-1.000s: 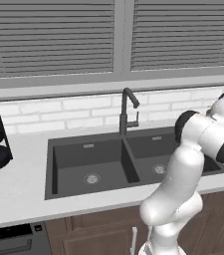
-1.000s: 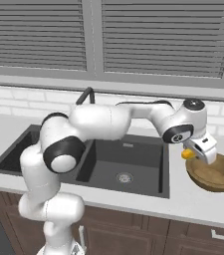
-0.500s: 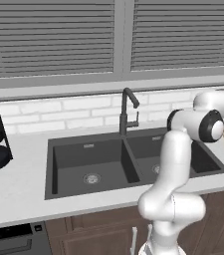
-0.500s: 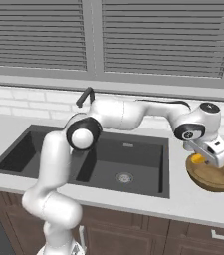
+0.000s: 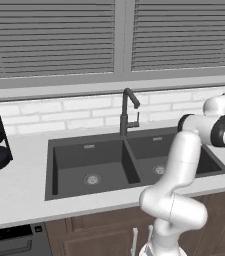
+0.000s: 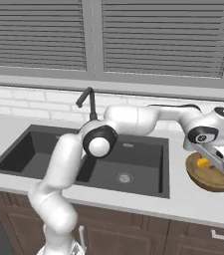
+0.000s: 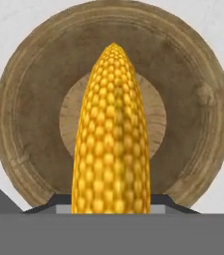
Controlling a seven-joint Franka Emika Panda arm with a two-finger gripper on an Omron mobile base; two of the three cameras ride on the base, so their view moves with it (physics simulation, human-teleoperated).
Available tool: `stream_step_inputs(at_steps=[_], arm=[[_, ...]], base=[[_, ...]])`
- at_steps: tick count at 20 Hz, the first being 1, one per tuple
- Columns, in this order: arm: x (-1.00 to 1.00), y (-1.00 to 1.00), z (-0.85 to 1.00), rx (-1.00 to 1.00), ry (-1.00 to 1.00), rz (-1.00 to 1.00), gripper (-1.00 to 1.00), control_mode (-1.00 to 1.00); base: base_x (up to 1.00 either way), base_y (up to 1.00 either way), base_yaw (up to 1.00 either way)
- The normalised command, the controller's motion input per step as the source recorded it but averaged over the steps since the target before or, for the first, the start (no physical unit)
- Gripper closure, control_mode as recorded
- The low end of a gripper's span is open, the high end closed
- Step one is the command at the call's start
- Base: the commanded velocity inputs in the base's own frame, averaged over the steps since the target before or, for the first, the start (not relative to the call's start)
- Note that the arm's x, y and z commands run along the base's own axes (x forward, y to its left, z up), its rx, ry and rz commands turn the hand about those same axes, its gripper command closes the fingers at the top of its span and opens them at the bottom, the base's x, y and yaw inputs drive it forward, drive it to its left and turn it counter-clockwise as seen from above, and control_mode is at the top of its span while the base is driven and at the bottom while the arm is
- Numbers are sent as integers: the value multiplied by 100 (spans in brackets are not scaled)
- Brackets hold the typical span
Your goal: Pick the corn from the sink and place it in the bowl. Then pick the bowl and place it in the microwave. Then close the microwave door and press the start button.
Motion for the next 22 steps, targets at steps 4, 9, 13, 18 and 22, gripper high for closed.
stream_step_inputs(at_steps=[4, 9, 13, 18, 22], arm=[[19, 2, -53, 0, 0, -3, 100, -100], [21, 0, -45, 0, 0, -1, 100, -100], [15, 0, -46, 0, 0, 0, 100, -100], [14, 0, -35, 0, 2, 0, -100, -100], [4, 0, 0, 0, 0, 0, -100, -100]], base=[[0, 0, 0], [0, 0, 0], [0, 0, 0], [0, 0, 0], [0, 0, 0]])
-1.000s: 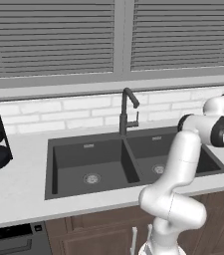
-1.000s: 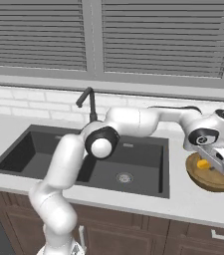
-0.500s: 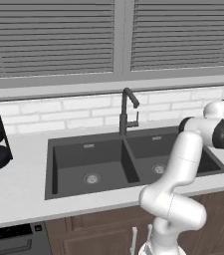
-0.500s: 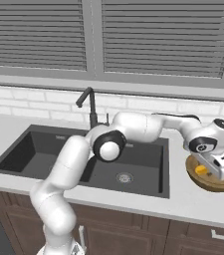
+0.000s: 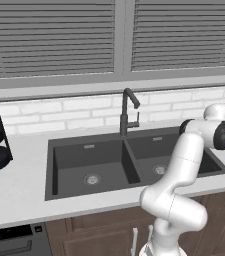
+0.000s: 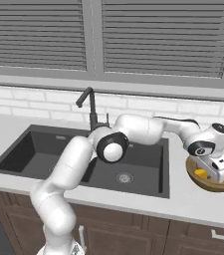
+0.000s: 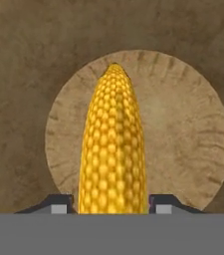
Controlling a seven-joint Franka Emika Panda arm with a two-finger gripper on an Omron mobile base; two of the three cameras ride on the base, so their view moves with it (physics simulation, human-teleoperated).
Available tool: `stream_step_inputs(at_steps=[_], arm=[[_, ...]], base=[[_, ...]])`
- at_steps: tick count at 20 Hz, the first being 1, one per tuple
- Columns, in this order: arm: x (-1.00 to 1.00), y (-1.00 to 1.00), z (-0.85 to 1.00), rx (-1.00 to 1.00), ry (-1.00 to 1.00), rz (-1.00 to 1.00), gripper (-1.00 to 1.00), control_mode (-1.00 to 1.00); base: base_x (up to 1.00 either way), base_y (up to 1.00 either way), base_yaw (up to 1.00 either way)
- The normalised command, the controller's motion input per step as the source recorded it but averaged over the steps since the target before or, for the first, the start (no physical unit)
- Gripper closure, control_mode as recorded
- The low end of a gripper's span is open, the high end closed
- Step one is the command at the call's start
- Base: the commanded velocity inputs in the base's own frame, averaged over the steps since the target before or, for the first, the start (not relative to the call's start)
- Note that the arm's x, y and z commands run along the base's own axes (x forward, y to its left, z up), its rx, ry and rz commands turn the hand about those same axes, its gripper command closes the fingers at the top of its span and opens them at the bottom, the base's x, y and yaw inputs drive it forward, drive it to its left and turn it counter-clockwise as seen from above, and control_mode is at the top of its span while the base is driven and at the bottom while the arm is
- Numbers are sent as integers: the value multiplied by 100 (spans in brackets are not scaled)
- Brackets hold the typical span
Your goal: Pick the corn from the sink and place it in the bowl. Then pick the bowl and place it in the microwave. Then close the microwave door and press the start button.
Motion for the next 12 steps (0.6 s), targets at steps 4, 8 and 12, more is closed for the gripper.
stream_step_inputs(at_steps=[4, 8, 12], arm=[[0, 1, 26, 0, 0, 0, -100, -100], [-5, 24, 45, -1, 0, 0, -100, -100], [-17, 58, 35, -2, 2, 3, -100, -100]], base=[[0, 0, 0], [0, 0, 0], [0, 0, 0]])
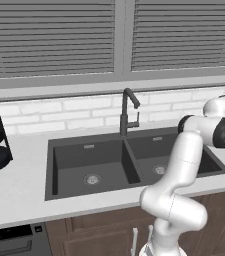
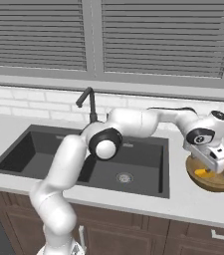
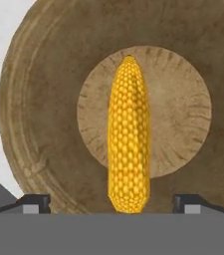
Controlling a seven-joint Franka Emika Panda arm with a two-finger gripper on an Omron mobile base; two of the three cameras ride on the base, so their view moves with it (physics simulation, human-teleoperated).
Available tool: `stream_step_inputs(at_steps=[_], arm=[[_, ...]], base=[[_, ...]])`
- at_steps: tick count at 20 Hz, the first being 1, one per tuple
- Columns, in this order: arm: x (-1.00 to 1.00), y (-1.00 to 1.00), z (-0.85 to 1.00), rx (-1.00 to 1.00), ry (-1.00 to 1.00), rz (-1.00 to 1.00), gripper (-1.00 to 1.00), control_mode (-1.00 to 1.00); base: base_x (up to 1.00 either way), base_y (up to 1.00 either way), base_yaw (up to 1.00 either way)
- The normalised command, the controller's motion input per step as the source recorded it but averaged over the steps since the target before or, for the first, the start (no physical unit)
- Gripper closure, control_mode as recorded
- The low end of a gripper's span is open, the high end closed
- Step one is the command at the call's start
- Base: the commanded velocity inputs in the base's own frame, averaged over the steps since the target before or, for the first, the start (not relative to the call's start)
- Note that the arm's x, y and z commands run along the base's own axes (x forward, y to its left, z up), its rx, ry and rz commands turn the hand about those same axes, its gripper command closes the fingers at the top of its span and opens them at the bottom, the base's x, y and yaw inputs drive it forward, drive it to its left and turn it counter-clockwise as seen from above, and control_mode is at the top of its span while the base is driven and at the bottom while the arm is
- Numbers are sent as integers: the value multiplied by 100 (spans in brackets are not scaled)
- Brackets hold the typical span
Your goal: Pick the corn from the sink and place it in the bowl. Then pick the bowl and place it in the microwave. Then close the microwave door and press the start button.
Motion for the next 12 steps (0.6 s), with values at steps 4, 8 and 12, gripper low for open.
stream_step_inputs(at_steps=[4, 8, 12], arm=[[-4, 51, 45, -11, 15, 11, -100, -100], [0, 42, 18, -15, 10, 16, -100, -100], [1, 23, -2, -7, 0, 12, -100, -100]], base=[[0, 0, 0], [0, 0, 0], [0, 0, 0]])
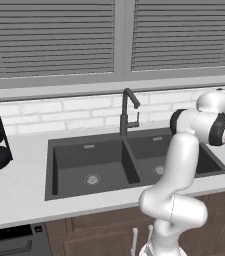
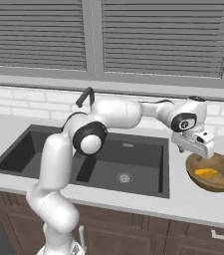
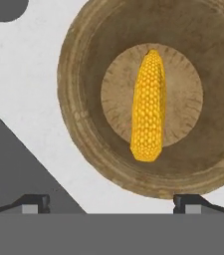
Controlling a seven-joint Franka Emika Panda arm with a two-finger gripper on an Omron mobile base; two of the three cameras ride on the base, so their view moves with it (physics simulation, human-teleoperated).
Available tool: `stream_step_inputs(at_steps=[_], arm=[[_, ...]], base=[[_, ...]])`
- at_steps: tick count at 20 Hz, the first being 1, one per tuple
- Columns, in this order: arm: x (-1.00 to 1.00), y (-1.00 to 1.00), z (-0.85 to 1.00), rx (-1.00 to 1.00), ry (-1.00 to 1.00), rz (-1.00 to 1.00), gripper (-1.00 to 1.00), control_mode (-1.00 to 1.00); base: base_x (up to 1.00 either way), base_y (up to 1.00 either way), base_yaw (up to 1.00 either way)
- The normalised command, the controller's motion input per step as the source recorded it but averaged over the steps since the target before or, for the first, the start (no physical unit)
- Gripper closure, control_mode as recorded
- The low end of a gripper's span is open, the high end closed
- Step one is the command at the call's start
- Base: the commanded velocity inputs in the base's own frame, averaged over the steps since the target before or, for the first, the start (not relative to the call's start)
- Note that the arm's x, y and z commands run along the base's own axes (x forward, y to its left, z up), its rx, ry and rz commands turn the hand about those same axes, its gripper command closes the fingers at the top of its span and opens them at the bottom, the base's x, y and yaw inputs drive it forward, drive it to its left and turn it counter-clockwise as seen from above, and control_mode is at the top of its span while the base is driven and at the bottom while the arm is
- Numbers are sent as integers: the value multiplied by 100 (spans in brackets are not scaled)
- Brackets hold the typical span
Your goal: Pick the corn from the sink and place it in the bowl. Then pick the bowl and place it in the microwave. Then close the microwave door and press the start button.
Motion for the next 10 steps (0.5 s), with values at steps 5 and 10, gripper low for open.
stream_step_inputs(at_steps=[5, 10], arm=[[18, 9, -15, 0, 0, 13, -100, -100], [38, -2, 0, 0, 3, 6, -100, -100]], base=[[0, 0, 0], [0, 0, 0]])
